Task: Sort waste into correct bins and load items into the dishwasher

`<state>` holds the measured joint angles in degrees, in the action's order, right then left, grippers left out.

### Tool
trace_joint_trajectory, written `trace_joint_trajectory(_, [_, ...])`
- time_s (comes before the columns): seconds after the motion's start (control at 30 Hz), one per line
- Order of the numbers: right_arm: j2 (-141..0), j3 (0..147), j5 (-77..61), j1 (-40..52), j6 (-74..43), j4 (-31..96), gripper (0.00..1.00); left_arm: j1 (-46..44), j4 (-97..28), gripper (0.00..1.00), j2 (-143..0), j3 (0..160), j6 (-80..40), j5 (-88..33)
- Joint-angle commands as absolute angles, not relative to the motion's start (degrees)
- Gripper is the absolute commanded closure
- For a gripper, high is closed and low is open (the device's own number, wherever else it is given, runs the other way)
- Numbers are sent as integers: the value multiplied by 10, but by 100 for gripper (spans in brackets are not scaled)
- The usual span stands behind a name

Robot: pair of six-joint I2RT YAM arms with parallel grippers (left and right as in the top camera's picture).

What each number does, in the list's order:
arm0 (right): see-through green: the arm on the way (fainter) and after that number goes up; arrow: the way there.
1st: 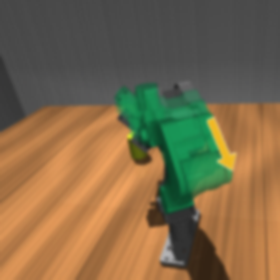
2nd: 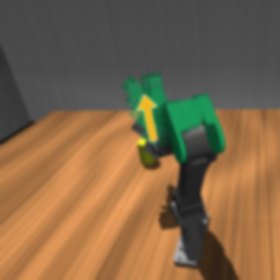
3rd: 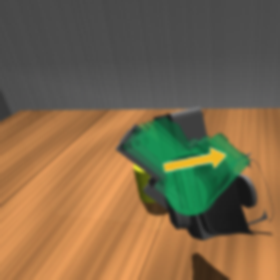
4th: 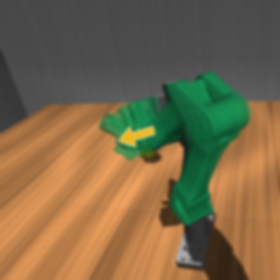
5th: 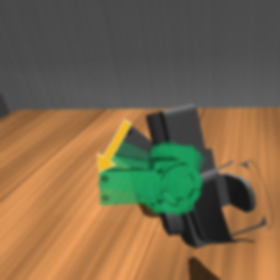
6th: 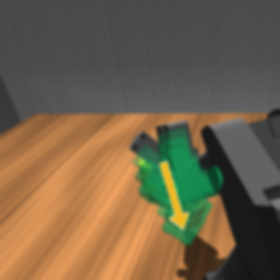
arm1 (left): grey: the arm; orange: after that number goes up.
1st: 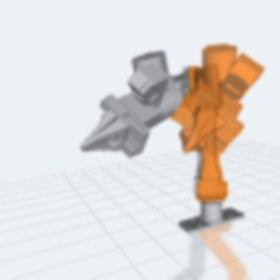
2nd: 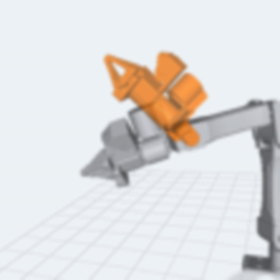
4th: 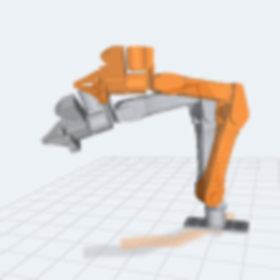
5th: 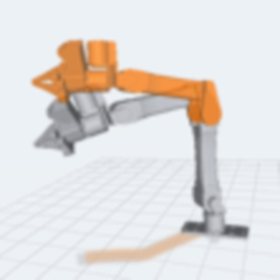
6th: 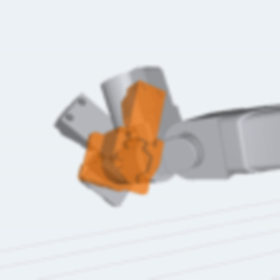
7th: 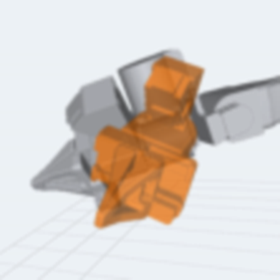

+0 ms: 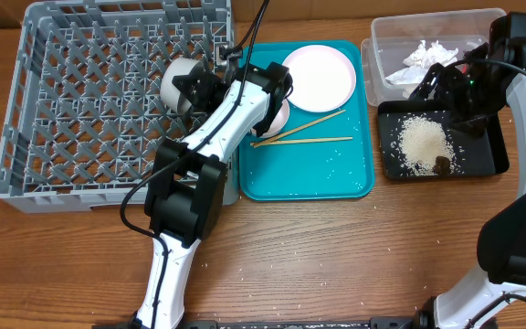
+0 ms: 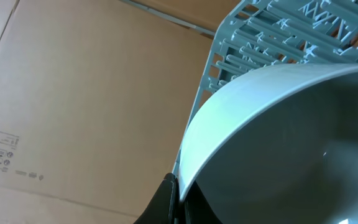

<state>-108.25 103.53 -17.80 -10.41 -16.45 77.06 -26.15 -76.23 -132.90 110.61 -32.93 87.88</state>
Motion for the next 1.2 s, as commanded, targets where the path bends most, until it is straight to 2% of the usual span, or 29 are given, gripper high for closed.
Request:
trace_joint_trajectory(0.0, [-1064, 1049, -180, -106, -164, 768, 0, -258, -756, 96, -1337, 1102, -347, 860])
trace_joint_trajectory(0.1, [-1064, 1049, -180, -106, -164, 768, 0, -259, -751, 93, -1337, 1102, -347, 815])
trace_joint_trajectory(0.13, [-1064, 1049, -180, -106, -164, 768, 0, -260, -750, 85, -1337, 1102, -347, 779])
trace_joint_trajectory(0.17, [-1064, 1049, -180, -106, -164, 768, 0, -260, -750, 51, -1337, 1102, -347, 740])
trace_joint_trajectory(0.2, [-1064, 1049, -180, -106, -164, 768, 0, -260, -752, 39, -1337, 1102, -347, 718])
trace_joint_trajectory(0.27, [-1064, 1049, -180, -106, -164, 768, 0, -260, -752, 28, -1337, 1104, -339, 677])
trace_joint_trajectory(0.43, [-1064, 1049, -180, -106, -164, 768, 0, -260, -781, 24, -1337, 1146, -296, 591])
trace_joint_trajectory(0.57, [-1064, 1049, -180, -106, -164, 768, 0, -260, -843, 20, -1334, 1263, -280, 503])
trace_joint_trajectory(0.7, [-1064, 1049, -180, -106, -164, 768, 0, -259, -864, 13, -1333, 1387, -179, 359])
trace_joint_trajectory(0.83, [-1064, 1049, -180, -106, -164, 768, 0, -259, -865, 8, -1333, 1439, -104, 242])
trace_joint_trajectory(0.93, [-1064, 1049, -180, -106, -164, 768, 0, -259, -844, 7, -1333, 1444, -34, 156])
trace_joint_trajectory(1.07, [-1064, 1049, -180, -106, -165, 768, 0, -254, -780, 6, -1334, 1424, 164, 69])
trace_joint_trajectory(1.17, [-1064, 1049, -180, -106, -164, 768, 0, -254, -732, 4, -1334, 1418, 210, 27])
